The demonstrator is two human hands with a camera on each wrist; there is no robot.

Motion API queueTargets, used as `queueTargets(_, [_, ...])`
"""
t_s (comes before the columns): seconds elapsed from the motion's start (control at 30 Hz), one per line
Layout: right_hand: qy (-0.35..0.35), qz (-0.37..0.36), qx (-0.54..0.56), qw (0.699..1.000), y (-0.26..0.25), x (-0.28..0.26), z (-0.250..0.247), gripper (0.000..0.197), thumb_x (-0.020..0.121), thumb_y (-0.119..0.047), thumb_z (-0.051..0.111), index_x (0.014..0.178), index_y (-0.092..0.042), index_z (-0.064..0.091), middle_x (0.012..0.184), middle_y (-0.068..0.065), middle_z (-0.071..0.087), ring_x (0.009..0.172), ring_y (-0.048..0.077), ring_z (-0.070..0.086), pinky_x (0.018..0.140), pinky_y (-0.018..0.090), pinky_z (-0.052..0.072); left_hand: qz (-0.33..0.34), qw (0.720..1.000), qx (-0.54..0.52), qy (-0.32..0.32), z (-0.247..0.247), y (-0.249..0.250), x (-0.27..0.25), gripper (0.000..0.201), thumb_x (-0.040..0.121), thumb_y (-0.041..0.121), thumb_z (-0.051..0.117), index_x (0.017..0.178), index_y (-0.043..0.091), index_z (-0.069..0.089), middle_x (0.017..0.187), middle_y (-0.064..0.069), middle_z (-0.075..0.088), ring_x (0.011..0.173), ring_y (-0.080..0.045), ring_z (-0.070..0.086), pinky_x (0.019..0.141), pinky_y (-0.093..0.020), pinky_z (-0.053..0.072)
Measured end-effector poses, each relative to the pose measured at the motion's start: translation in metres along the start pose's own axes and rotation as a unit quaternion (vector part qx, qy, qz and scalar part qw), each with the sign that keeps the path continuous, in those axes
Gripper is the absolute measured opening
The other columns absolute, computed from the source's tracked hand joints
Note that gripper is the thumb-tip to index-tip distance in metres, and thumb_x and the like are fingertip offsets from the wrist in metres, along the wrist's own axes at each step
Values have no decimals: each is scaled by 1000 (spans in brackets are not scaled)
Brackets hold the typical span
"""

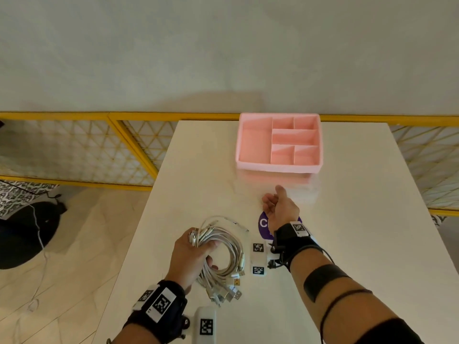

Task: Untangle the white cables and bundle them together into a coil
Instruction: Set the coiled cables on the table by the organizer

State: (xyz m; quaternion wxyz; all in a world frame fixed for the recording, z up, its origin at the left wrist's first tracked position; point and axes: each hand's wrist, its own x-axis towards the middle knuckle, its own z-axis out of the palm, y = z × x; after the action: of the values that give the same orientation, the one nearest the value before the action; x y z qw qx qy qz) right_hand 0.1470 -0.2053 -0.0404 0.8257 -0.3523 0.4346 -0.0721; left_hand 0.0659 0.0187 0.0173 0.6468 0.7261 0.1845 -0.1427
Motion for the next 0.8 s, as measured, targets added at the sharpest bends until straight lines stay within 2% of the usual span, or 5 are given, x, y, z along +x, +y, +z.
queueTargets(0.1, [11, -1, -3, 1000, 6, -20, -10, 23, 94, -24, 66, 92, -1, 61, 70, 11, 67, 59, 21, 60, 54, 30, 48, 9, 1000, -1, -12, 2, 6, 2, 24, 83, 1, 76, 95, -10, 59, 69, -15, 61, 44, -24, 51, 44, -29, 49])
queueTargets(0.27, [27, 3, -18, 999, 10, -42, -29, 22, 92, -17, 66, 79, 1, 65, 67, 15, 65, 54, 22, 57, 52, 29, 51, 26, 999, -4, -28, 1, 11, 6, 20, 83, 4, 78, 92, -2, 61, 64, -10, 62, 47, -26, 55, 57, -49, 59])
queueTargets(0.43, [16, 7, -25, 1000, 14, -52, -39, 19, 95, -18, 62, 85, -2, 67, 72, 16, 65, 57, 22, 61, 55, 29, 50, 36, 998, -18, -47, 2, 21, 5, 25, 84, 4, 78, 98, -6, 61, 67, -13, 62, 48, -25, 54, 54, -42, 58])
queueTargets(0.67, [-24, 78, -105, 991, 4, -64, -44, 31, 96, -37, 63, 91, -6, 60, 67, 11, 64, 61, 23, 60, 61, 33, 53, 55, 996, -24, -70, 8, 37, 7, 24, 81, 5, 80, 95, -2, 63, 68, -13, 65, 46, -27, 54, 58, -54, 58])
queueTargets(0.8, [-94, -3, -261, 961, -10, -90, -57, 48, 97, -53, 53, 106, -8, 67, 85, 14, 71, 70, 26, 67, 61, 34, 54, 25, 990, 15, -140, 15, 49, 9, 25, 80, 9, 82, 99, 3, 66, 74, -15, 68, 47, -26, 57, 54, -44, 58])
